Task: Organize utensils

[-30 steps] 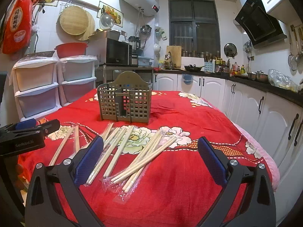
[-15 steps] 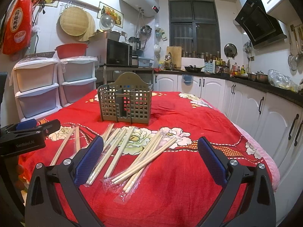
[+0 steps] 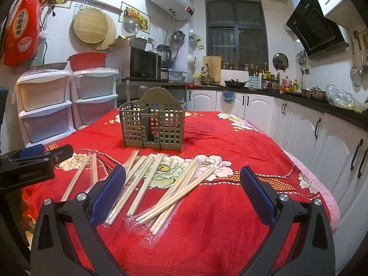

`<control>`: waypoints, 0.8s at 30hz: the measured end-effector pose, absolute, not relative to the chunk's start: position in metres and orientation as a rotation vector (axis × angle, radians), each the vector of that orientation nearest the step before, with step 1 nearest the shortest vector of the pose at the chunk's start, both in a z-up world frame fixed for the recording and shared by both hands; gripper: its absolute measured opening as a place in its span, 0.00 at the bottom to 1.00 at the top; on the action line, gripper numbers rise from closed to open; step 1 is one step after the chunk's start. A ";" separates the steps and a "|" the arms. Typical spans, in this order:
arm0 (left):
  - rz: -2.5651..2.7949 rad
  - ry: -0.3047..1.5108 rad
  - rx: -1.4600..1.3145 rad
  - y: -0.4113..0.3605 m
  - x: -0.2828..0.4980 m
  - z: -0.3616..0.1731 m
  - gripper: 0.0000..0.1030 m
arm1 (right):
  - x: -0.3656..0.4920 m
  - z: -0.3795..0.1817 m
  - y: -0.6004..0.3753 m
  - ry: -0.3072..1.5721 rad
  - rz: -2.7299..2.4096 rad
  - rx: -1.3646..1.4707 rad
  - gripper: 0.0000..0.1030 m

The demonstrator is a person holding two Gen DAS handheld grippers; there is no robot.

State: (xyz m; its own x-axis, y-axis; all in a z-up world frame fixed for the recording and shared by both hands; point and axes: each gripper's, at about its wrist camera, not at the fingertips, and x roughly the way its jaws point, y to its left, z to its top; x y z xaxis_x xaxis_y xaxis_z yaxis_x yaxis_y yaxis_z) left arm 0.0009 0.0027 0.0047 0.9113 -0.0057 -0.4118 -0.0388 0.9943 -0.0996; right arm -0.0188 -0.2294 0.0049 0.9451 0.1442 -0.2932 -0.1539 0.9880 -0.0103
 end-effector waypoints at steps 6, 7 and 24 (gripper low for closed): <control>0.019 0.424 -0.107 0.004 0.000 0.005 0.89 | -0.017 0.003 -0.229 0.296 0.153 -0.034 0.94; 0.019 0.425 -0.110 0.005 0.000 0.005 0.89 | -0.016 0.003 -0.228 0.297 0.154 -0.035 0.94; 0.097 0.526 -0.175 0.037 0.028 0.002 0.89 | 0.039 0.021 -0.218 0.447 0.285 -0.053 0.94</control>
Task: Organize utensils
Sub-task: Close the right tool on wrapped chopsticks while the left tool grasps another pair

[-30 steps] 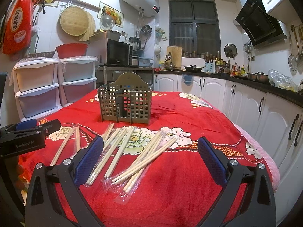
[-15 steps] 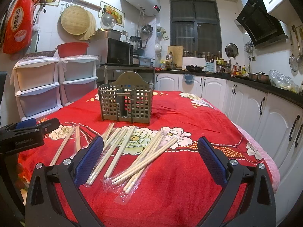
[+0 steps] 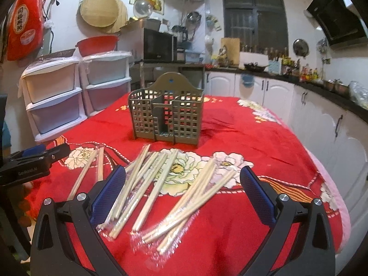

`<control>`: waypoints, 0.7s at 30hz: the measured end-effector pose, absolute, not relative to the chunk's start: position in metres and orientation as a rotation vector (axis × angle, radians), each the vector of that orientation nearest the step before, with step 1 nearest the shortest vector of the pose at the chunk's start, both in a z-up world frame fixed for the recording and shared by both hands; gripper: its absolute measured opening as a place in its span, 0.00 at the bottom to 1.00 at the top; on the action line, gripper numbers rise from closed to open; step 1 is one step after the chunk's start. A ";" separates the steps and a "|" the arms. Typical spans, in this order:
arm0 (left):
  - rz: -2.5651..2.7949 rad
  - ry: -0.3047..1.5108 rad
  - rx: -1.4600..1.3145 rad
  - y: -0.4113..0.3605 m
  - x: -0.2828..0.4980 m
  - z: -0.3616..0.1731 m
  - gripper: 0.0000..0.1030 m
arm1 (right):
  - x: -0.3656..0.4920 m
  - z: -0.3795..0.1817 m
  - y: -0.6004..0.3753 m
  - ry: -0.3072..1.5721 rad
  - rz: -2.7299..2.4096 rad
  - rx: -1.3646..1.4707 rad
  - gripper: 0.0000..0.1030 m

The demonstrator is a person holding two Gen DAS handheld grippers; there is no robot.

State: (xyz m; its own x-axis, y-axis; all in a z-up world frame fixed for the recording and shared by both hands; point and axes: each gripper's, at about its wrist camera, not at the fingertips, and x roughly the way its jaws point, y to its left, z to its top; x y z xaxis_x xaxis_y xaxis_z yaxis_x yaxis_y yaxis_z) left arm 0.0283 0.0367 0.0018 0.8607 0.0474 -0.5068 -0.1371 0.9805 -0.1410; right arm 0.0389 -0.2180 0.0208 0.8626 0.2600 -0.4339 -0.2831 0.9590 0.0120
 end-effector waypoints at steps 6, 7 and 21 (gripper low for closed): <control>0.121 0.618 -0.181 0.054 0.052 0.001 0.89 | 0.074 0.026 -0.205 0.490 0.312 -0.093 0.94; 0.139 0.634 -0.171 0.056 0.056 0.000 0.89 | 0.080 0.027 -0.205 0.499 0.314 -0.086 0.94; 0.004 0.799 -0.264 0.078 0.102 -0.025 0.71 | 0.169 0.004 -0.194 0.692 0.307 -0.099 0.91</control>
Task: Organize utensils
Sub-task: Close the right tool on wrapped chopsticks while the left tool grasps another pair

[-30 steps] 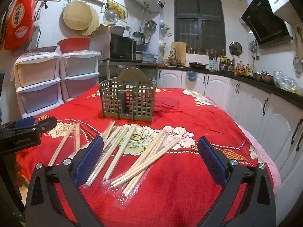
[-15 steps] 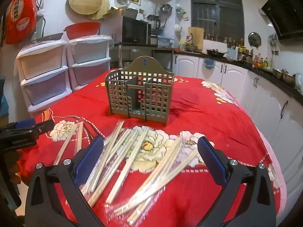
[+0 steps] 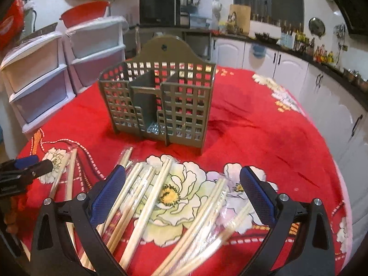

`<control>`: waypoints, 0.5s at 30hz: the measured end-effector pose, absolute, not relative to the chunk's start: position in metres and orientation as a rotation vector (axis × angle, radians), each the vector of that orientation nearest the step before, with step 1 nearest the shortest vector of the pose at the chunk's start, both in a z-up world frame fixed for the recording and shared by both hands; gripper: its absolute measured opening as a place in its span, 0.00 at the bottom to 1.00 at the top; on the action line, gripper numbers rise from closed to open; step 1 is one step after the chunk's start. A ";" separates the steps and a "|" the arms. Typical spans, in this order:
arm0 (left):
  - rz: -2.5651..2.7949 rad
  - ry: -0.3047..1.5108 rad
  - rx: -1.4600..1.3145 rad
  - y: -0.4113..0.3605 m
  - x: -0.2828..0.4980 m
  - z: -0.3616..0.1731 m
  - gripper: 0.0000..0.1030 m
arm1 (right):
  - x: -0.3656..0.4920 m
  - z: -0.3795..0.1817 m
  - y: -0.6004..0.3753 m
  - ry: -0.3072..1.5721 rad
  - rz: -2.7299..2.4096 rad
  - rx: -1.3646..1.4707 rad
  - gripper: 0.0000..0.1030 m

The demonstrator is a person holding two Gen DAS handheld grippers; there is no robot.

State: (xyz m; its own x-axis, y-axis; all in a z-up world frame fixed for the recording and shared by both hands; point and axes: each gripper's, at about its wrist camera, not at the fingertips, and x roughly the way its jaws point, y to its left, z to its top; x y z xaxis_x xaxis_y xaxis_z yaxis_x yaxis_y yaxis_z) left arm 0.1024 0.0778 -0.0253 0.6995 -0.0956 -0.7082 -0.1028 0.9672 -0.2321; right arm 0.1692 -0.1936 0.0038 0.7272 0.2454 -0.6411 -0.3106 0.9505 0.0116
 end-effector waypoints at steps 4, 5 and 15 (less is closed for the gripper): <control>0.000 0.846 -0.262 0.076 0.112 -0.034 0.53 | 0.188 -0.006 -0.189 0.756 0.313 -0.106 0.75; -0.009 0.857 -0.267 0.076 0.114 -0.035 0.51 | 0.194 -0.010 -0.188 0.781 0.319 -0.102 0.73; -0.087 0.912 -0.373 0.081 0.132 -0.046 0.26 | 0.231 -0.036 -0.181 0.915 0.367 -0.045 0.43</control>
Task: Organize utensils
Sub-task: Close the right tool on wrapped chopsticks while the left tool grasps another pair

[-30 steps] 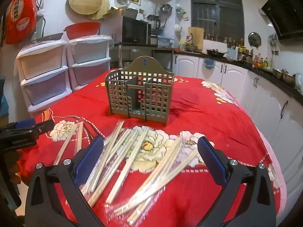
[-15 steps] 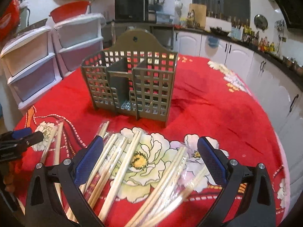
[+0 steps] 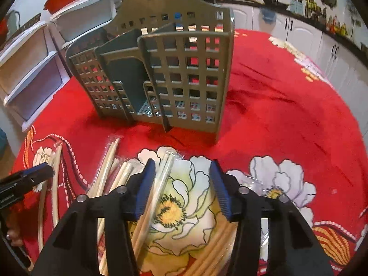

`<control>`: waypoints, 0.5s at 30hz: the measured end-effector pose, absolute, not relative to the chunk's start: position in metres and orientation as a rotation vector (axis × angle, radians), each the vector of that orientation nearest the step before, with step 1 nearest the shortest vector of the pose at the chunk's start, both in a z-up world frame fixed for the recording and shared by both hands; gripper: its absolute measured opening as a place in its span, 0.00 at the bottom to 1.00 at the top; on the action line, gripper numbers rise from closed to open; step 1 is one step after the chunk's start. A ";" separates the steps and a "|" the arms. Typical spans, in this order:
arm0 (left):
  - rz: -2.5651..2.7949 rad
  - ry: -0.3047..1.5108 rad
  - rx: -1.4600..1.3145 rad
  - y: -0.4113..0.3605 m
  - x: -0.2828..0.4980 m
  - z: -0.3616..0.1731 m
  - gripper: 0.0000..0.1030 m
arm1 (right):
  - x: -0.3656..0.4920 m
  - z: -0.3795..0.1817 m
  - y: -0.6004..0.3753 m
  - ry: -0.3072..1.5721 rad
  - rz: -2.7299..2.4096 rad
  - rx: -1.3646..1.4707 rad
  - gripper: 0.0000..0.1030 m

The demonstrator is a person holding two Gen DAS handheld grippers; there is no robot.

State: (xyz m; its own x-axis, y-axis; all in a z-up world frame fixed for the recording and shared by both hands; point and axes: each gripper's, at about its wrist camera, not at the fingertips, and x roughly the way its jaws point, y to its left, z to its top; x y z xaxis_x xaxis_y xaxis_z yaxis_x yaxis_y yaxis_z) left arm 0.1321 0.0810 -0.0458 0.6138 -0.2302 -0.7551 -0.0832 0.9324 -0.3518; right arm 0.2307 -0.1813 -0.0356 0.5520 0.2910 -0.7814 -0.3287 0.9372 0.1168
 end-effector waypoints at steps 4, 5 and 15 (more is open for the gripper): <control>-0.083 0.922 -0.379 0.082 0.136 -0.046 0.22 | 0.239 -0.041 -0.180 0.940 0.383 -0.030 0.39; -0.082 0.925 -0.382 0.083 0.137 -0.045 0.22 | 0.240 -0.042 -0.179 0.942 0.383 -0.031 0.38; -0.074 0.919 -0.406 0.085 0.143 -0.045 0.06 | 0.247 -0.039 -0.178 0.951 0.425 -0.004 0.09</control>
